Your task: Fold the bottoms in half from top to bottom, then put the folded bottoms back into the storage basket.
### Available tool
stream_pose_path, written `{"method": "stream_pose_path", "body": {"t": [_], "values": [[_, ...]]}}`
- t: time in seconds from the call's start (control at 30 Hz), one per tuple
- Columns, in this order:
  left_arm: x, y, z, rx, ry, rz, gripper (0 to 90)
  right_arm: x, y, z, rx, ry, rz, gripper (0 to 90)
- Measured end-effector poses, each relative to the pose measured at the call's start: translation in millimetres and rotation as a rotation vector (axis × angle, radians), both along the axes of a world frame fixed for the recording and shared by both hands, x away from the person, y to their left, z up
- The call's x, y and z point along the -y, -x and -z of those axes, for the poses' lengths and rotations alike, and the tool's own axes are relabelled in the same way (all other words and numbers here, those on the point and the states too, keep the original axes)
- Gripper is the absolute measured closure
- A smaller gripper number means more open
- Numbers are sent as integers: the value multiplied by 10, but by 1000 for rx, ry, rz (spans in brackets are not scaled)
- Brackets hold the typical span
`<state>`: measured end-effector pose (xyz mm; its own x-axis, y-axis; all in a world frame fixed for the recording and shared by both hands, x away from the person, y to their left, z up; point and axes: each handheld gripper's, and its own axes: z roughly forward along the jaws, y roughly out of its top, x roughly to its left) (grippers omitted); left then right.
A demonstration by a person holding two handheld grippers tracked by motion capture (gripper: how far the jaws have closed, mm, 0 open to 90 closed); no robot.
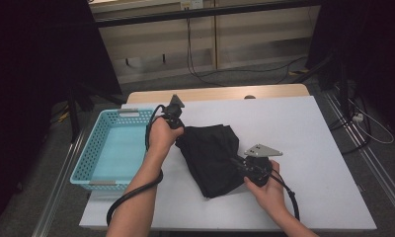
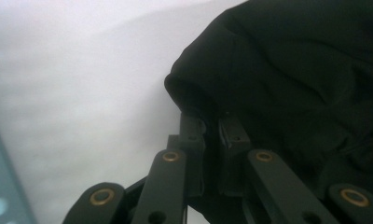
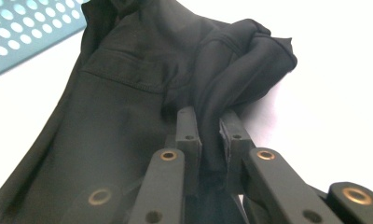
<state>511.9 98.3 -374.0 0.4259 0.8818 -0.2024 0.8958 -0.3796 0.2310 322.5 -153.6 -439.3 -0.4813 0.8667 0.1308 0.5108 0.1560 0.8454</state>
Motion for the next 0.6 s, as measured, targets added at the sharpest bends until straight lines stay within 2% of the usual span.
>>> {"method": "stream_pose_path", "body": {"t": [0.23, 0.4, 0.6], "values": [[-87, -44, -271, -18, -28, 7, 826, -112, 55, -90, 48, -7, -23, 811], [-144, -57, -402, -31, -49, 9, 827, -227, 100, -153, 92, -1, -52, 812], [-208, -47, -569, -32, -64, 19, 826, -302, 117, -210, 117, -24, -69, 811]]}}
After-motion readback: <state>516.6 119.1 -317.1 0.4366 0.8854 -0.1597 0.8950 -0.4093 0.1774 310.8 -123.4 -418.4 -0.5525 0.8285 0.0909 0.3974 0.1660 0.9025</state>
